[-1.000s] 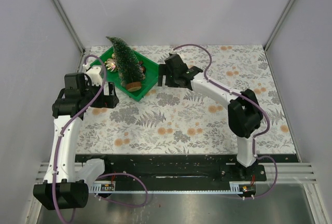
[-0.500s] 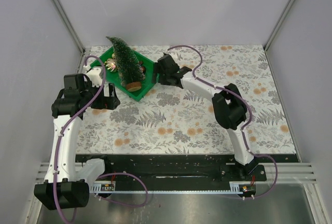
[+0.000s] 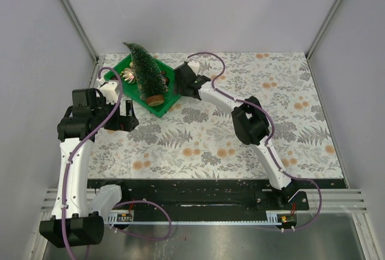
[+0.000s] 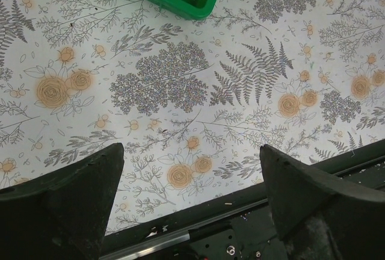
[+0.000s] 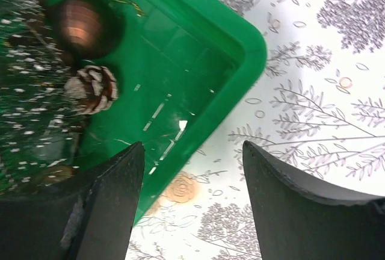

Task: Decorate the small christmas tree

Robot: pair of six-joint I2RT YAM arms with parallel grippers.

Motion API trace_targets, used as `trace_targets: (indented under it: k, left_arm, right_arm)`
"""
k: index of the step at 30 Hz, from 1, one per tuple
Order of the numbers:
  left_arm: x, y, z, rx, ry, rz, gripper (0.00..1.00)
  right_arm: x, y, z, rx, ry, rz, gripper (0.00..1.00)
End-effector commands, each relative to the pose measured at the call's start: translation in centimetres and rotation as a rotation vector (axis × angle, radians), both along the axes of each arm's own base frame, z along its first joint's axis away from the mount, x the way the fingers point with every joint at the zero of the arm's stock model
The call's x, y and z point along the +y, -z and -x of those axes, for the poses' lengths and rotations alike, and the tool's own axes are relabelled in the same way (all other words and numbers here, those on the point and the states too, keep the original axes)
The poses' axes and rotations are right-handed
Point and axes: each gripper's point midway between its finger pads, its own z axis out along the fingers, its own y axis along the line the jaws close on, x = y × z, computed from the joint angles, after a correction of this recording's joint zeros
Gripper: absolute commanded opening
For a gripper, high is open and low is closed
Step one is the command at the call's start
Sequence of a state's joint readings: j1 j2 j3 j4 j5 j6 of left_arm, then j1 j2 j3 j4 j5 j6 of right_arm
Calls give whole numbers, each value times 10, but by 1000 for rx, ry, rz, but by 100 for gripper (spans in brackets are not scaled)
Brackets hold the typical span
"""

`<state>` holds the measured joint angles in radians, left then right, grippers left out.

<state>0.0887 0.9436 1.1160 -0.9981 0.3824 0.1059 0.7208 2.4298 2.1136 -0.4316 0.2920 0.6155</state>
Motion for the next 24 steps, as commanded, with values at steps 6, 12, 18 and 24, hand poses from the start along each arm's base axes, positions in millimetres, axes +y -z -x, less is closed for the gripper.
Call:
trace_targets:
  k: [6, 12, 18, 24]
  left_arm:
    - [-1, -17, -3, -58, 5, 6, 99]
    - [3, -14, -3, -59, -9, -10, 99]
    - [6, -11, -2, -54, -27, -23, 99]
    - [8, -12, 0, -65, -34, -32, 99]
  right_arm:
    - [-33, 11, 13, 9, 118, 112, 58]
    - [-85, 7, 45, 4, 216, 185, 46]
    - [-133, 15, 97, 56, 304, 171, 45]
    - [-183, 31, 163, 168, 421, 149, 44]
